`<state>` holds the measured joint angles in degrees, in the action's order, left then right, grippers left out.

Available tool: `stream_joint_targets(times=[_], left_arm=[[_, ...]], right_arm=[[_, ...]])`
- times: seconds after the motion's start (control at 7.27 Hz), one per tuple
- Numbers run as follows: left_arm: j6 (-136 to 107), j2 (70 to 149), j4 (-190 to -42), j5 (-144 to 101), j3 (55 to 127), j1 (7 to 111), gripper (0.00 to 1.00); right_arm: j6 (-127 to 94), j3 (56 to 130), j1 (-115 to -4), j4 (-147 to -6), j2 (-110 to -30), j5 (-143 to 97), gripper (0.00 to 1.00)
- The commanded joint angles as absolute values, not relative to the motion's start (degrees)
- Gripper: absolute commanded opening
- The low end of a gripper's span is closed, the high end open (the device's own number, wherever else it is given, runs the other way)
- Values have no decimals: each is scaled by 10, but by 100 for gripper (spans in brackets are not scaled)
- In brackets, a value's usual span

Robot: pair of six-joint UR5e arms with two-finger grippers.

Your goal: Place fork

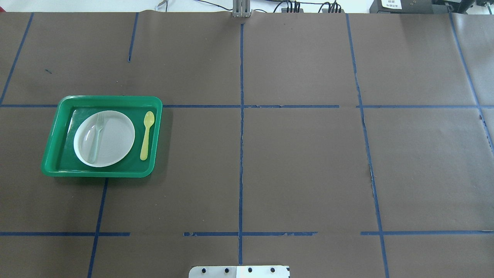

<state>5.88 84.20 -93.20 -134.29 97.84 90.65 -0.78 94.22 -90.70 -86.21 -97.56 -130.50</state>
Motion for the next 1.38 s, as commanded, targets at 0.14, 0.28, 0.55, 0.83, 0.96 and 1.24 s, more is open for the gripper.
stream_joint_targets(times=[0.14, 0.28, 0.55, 0.83, 0.96, 1.24], left_arm=[[55, 845, -932, -1343, 970, 906, 100], [54, 852, -932, -1344, 976, 906, 100], [28, 876, -940, -1381, 1019, 892, 100], [-95, 882, -1025, -1379, 1041, 803, 100], [-199, 887, -1080, -1368, 1045, 740, 100], [-399, 908, -1184, -1249, 1035, 605, 100]], right_arm=[[-8, 942, -907, -862, -976, -1305, 100], [-7, 942, -907, -861, -976, -1305, 100], [-8, 942, -907, -862, -976, -1305, 100], [-8, 942, -907, -862, -976, -1304, 100], [-7, 942, -907, -861, -976, -1305, 100], [-8, 942, -907, -862, -976, -1305, 100]])
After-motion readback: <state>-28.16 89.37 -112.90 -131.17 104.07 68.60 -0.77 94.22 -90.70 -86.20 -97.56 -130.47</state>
